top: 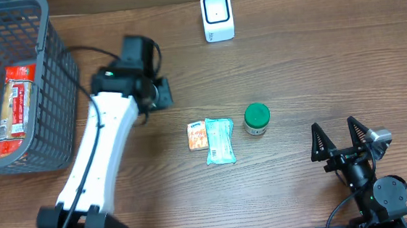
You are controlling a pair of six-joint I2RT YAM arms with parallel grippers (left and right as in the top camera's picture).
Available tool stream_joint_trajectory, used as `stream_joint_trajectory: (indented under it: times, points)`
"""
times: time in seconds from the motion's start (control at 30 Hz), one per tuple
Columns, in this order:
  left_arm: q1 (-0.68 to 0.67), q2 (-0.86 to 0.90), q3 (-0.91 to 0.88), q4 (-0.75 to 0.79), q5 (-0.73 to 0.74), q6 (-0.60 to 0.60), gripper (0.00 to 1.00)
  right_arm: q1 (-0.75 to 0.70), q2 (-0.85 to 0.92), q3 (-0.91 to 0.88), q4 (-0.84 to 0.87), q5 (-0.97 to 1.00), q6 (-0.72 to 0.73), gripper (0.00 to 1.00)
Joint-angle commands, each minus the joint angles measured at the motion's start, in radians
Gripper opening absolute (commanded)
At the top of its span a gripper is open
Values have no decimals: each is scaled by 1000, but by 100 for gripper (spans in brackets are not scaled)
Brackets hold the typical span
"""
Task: Scan the item barcode
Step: 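Move the left gripper back into the grey basket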
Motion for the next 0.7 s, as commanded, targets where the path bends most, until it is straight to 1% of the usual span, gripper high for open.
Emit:
stream_joint_trajectory:
  times: [0.0, 0.03, 0.07, 0.13, 0.27, 0.33, 0.47, 0.53, 0.6, 0.67]
  points:
    - [60, -46, 167, -15, -100, 49, 68, -3, -5, -10, 6, 1, -6, 100]
    - [76, -48, 204, -16, -109, 63, 76, -3, -5, -10, 6, 2, -6, 100]
    - [96, -48, 253, -15, -110, 87, 82, -3, -5, -10, 6, 2, -6, 100]
    - [138, -48, 327, -14, -111, 118, 87, -3, -5, -10, 6, 2, -6, 100]
    - [253, -48, 461, 13, -111, 201, 87, -3, -5, -10, 6, 1, -6, 100]
    - [312, -48, 491, 39, -111, 259, 87, -3, -5, -10, 6, 2, -6, 100]
    - [434, -43, 496, 75, -111, 371, 87, -3, -5, -10, 6, 1, -6, 100]
    - [493, -26, 492, 68, -111, 394, 90, -3, -5, -10, 6, 2, -6, 100]
    - [560, 3, 481, 58, -110, 409, 91, -3, -5, -10, 6, 1, -6, 100]
    - [606, 30, 472, 58, -110, 414, 96, -3, -5, -10, 6, 2, -6, 100]
